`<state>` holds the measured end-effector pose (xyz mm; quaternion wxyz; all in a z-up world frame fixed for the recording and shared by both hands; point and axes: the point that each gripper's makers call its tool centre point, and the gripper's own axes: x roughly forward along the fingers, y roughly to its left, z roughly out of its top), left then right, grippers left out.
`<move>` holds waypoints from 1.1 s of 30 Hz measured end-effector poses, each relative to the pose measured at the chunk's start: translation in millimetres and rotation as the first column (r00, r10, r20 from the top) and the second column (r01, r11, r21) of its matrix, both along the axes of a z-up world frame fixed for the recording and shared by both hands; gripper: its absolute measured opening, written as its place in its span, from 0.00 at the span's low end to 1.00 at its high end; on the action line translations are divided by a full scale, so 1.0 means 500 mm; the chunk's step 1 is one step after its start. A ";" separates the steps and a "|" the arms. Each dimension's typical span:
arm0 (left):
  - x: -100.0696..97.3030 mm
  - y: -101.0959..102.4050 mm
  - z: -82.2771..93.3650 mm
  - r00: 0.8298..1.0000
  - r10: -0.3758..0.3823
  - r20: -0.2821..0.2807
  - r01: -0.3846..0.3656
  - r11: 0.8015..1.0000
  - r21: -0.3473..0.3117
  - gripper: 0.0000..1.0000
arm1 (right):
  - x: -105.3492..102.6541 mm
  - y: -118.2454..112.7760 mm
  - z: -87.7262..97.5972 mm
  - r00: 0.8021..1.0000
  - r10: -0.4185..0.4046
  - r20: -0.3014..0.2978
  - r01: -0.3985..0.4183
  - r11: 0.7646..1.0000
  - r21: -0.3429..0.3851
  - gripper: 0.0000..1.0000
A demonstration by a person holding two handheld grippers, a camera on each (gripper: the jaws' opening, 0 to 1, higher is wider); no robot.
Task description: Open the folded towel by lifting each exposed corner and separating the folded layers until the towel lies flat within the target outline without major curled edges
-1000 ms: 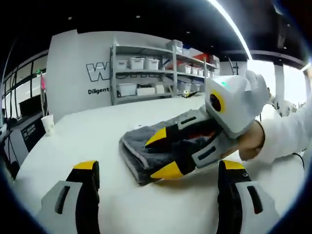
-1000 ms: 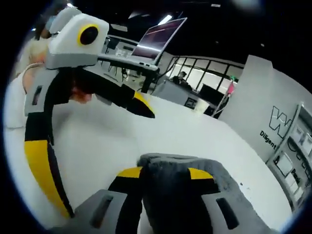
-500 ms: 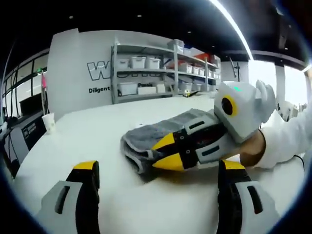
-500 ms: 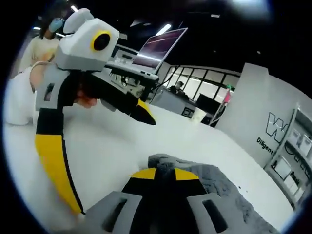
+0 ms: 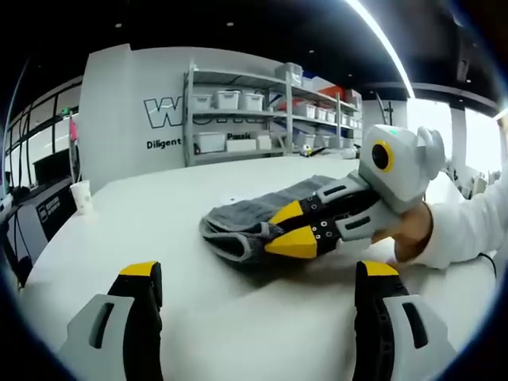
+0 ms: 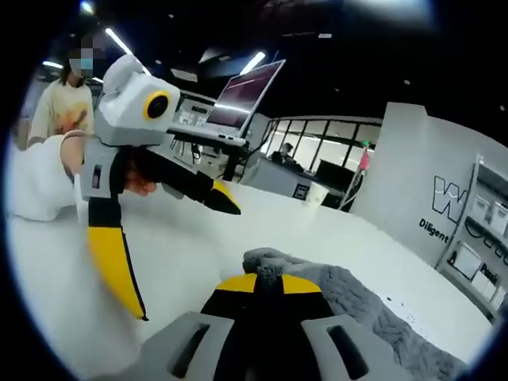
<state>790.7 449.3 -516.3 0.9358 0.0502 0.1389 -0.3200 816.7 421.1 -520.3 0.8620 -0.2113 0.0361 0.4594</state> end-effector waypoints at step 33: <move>0.052 0.054 0.010 1.000 0.011 -0.005 -0.011 1.000 -0.004 0.99 | -0.015 -0.007 -0.008 0.999 0.021 -0.041 -0.020 1.000 0.009 0.05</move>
